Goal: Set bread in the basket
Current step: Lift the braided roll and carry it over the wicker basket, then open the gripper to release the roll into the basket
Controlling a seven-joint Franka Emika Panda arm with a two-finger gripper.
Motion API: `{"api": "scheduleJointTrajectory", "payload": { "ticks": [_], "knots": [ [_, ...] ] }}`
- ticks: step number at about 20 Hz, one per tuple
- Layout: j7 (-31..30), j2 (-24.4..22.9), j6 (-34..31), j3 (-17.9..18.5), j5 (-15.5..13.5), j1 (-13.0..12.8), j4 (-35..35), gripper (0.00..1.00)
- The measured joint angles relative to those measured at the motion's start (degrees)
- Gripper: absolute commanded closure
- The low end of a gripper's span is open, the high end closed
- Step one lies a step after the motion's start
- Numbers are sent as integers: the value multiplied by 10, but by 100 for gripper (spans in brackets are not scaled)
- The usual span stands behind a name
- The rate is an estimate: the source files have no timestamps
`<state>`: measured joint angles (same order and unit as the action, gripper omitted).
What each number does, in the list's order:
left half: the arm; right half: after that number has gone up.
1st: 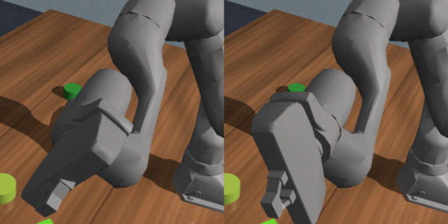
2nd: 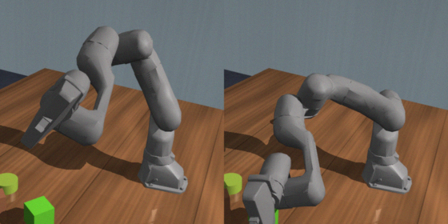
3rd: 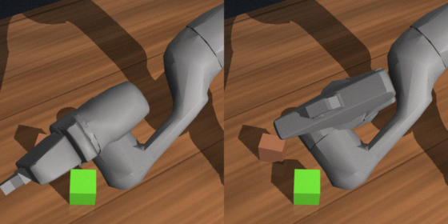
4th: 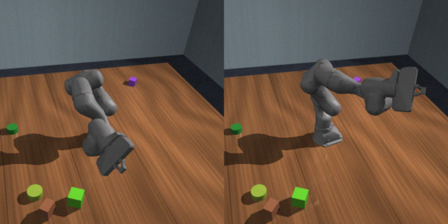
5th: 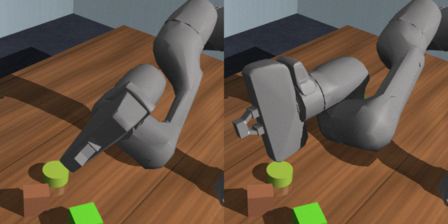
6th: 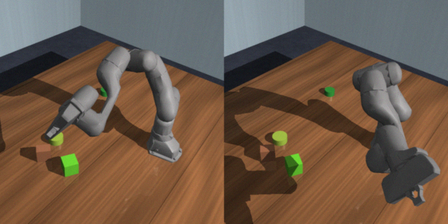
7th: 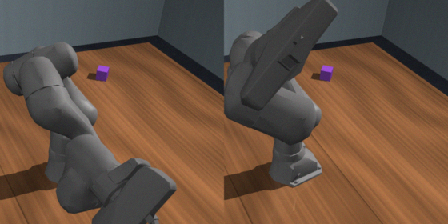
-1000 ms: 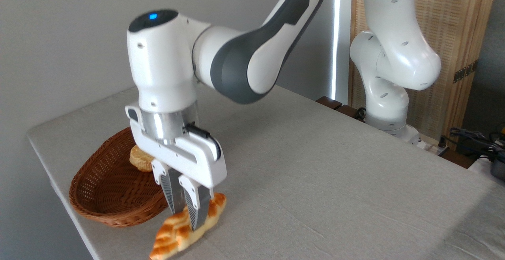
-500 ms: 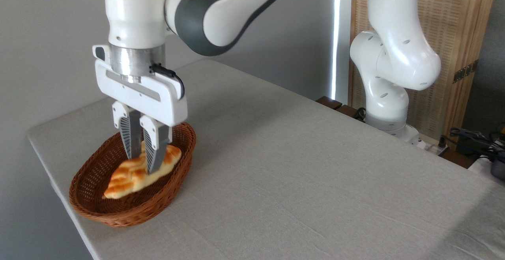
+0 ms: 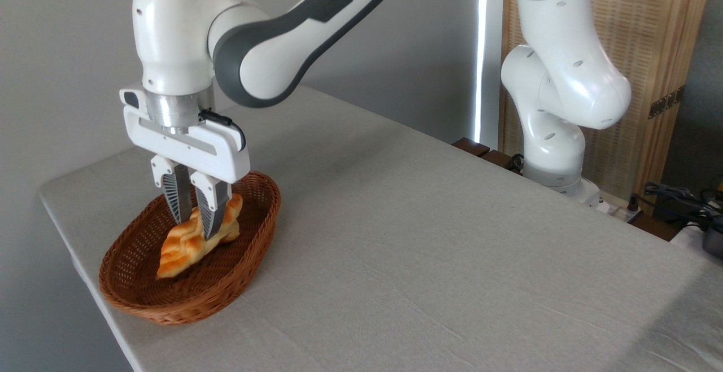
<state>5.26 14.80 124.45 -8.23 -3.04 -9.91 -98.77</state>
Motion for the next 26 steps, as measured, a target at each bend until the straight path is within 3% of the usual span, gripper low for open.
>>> {"api": "scheduleJointTrajectory", "payload": {
  "ticks": [3,26],
  "knots": [
    [-23,9,11,0,0,1,5,0],
    [-23,7,11,2,0,5,24,0]
  ]
}}
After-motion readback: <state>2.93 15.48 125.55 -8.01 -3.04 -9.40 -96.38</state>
